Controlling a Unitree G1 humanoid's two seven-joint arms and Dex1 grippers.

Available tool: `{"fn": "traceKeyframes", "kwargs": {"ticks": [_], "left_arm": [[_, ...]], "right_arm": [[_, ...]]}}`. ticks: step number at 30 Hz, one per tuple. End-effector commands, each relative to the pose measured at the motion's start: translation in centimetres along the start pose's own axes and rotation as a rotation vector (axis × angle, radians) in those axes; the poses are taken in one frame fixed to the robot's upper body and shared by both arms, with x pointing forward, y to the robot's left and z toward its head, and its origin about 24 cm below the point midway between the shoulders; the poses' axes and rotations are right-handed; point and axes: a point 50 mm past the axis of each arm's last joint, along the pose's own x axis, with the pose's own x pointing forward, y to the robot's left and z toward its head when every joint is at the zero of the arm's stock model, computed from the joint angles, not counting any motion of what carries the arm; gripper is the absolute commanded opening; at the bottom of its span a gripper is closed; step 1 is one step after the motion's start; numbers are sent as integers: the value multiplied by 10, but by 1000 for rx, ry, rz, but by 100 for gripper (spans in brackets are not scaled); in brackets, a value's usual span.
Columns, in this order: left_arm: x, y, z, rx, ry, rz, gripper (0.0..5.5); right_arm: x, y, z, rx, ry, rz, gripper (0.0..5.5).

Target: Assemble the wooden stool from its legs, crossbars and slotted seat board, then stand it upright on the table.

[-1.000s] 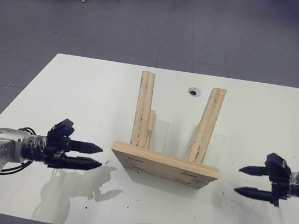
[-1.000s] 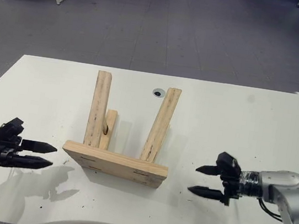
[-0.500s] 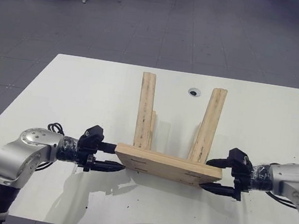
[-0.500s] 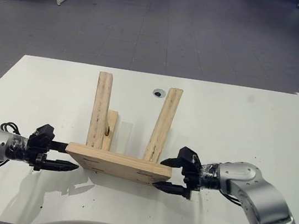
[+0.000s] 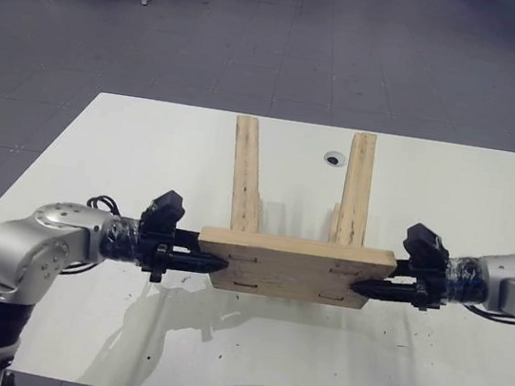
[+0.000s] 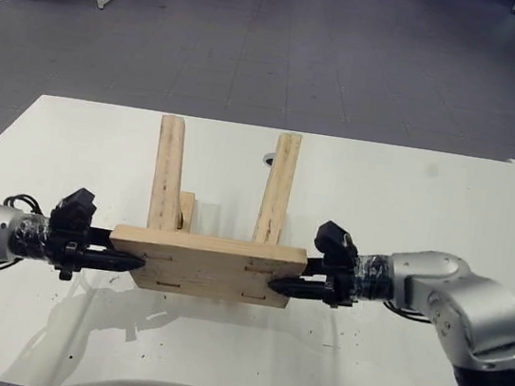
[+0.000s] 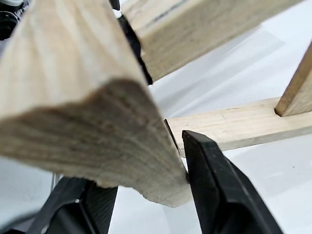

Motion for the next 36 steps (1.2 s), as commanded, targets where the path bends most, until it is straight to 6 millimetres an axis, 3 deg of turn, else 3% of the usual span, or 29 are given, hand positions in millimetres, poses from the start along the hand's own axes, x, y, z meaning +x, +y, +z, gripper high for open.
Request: {"fn": "traceKeyframes", "kwargs": {"ticks": [1, 4, 7, 9, 14, 16, 19, 22, 26, 31, 36], "left_arm": [[4, -4, 34, 6, -61, 18, 203], [4, -23, 44, -67, -62, -236, 203], [-14, -32, 58, -256, 2, -418, 203], [-20, -32, 71, -334, 5, -492, 203], [-17, -15, 88, -452, -40, -520, 203], [-12, -5, 92, -510, -54, -509, 203], [-5, 21, 96, -636, -115, -438, 262], [-2, 44, 102, -728, -199, -357, 309], [-3, 54, 99, -778, -228, -315, 385], [-20, 47, 102, -767, -273, -418, 391], [-31, 48, 82, -792, -170, -297, 391]], "right_arm": [[2, 10, 43, 51, -73, 107, 202], [0, 13, 55, 141, -65, 194, 202], [-22, 24, 74, 337, -52, 568, 202], [-37, 23, 88, 484, -68, 700, 202], [-39, 3, 107, 618, -181, 737, 202], [-34, -13, 105, 730, -223, 704, 202], [-21, -39, 94, 879, -263, 612, 202], [-13, -60, 76, 999, -294, 502, 257], [-10, -67, 65, 1034, -286, 427, 344], [-16, -72, 57, 1040, -309, 372, 437], [-23, -74, 52, 1035, -346, 356, 540]]}}
